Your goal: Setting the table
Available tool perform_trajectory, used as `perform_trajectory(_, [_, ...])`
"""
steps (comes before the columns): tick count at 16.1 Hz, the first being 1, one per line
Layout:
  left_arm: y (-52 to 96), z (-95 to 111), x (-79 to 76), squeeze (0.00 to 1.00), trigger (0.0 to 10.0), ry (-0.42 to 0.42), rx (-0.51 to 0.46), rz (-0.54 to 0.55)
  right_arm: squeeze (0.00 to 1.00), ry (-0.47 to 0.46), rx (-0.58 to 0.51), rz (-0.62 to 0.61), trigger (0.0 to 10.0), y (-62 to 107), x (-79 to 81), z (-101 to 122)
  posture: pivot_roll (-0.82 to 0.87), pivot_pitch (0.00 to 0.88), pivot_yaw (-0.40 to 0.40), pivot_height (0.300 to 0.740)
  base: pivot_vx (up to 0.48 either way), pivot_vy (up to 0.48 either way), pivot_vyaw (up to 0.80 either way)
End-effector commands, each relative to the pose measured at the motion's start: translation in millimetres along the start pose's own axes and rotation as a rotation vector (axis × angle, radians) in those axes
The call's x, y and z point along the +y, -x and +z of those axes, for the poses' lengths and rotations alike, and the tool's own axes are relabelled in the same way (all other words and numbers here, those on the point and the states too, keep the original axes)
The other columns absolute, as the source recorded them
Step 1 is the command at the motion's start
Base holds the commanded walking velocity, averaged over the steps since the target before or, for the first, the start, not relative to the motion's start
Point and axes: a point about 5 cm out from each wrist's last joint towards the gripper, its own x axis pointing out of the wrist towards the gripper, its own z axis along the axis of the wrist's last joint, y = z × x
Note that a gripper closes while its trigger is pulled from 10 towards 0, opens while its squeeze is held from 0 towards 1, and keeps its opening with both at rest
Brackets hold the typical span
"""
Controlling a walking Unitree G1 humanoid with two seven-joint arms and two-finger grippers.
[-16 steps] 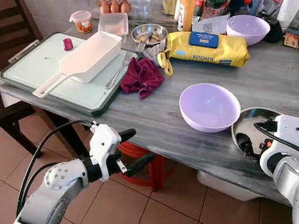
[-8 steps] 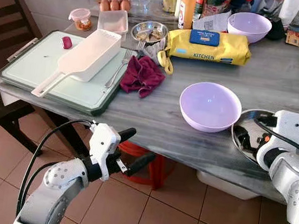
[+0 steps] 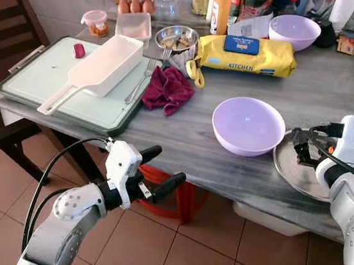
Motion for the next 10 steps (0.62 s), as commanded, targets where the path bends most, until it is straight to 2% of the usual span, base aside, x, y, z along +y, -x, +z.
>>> perform_trajectory(1, [3.1, -0.7, 3.1, 0.00, 10.0, -0.001, 0.003, 0.019, 0.00, 0.007, -0.004, 0.006, 10.0, 1.8, 1.1, 0.0, -0.19, 0.144, 0.098, 0.740, 0.000, 0.000, 0.00])
perform_trajectory(10, [3.1, -0.7, 3.1, 0.00, 10.0, -0.001, 0.003, 0.019, 0.00, 0.007, -0.004, 0.006, 10.0, 1.8, 1.1, 0.0, -0.19, 0.144, 0.098, 0.740, 0.000, 0.000, 0.00])
